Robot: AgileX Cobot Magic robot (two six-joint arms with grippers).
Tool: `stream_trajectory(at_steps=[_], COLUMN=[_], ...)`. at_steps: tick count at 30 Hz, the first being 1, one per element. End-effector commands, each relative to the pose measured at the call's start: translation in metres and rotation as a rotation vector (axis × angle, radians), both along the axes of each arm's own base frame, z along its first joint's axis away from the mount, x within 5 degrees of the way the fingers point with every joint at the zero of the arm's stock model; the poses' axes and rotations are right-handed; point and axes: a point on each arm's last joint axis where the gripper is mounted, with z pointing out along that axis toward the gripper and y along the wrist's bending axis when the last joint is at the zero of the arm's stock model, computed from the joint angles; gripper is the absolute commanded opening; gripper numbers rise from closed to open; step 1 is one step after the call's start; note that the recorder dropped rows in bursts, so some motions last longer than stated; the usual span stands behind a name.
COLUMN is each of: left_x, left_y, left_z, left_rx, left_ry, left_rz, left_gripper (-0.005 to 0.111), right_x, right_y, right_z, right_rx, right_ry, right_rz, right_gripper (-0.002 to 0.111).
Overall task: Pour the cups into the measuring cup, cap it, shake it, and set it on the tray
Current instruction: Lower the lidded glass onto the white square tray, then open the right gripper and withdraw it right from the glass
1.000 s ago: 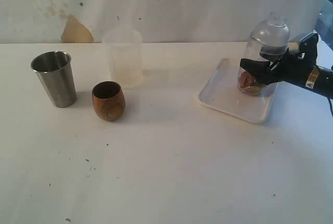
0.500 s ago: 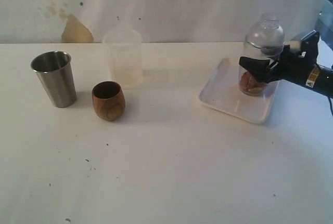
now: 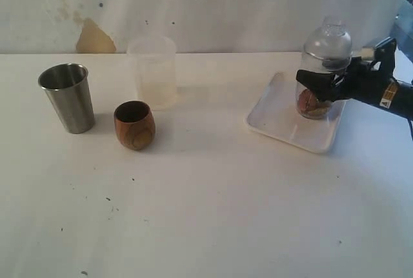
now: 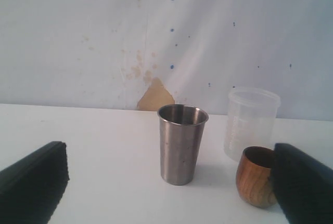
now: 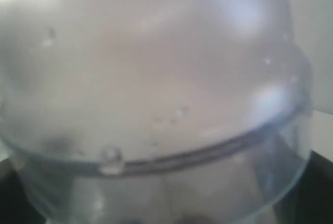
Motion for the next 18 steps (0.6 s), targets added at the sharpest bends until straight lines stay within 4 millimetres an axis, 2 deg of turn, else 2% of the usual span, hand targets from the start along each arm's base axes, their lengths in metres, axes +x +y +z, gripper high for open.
stream_trajectory(at_steps=[1, 8, 11, 15, 18], left_x=[0.0, 0.0, 0.0, 0.0, 0.0], left_y=[0.0, 0.0, 0.0, 0.0, 0.0], left_z=[-0.001, -0.001, -0.001, -0.001, -0.001], left_rx=[-0.002, -0.002, -0.002, -0.002, -0.002], left_ry=[-0.002, -0.002, -0.002, -0.002, -0.002], left_rz=[-0.006, -0.006, -0.006, -0.006, -0.006], left_gripper=[0.105, 0.105, 0.105, 0.105, 0.105], right_x=[-0.007, -0.013, -0.019, -0.025, -0.027], right_y=[-0.007, -0.033, -0.044, -0.052, -0.05], right_z=[0.009, 0.012, 0.014, 0.014, 0.011], right_rx=[-0.056, 0.01, -0.015, -0.047, -0.068], right_ry=[-0.013, 0.038, 0.047, 0.062, 0.084], right_rz=[0.053, -0.012, -0.01, 0.007, 0.04], right_gripper=[0.095, 0.095, 0.095, 0.095, 0.095])
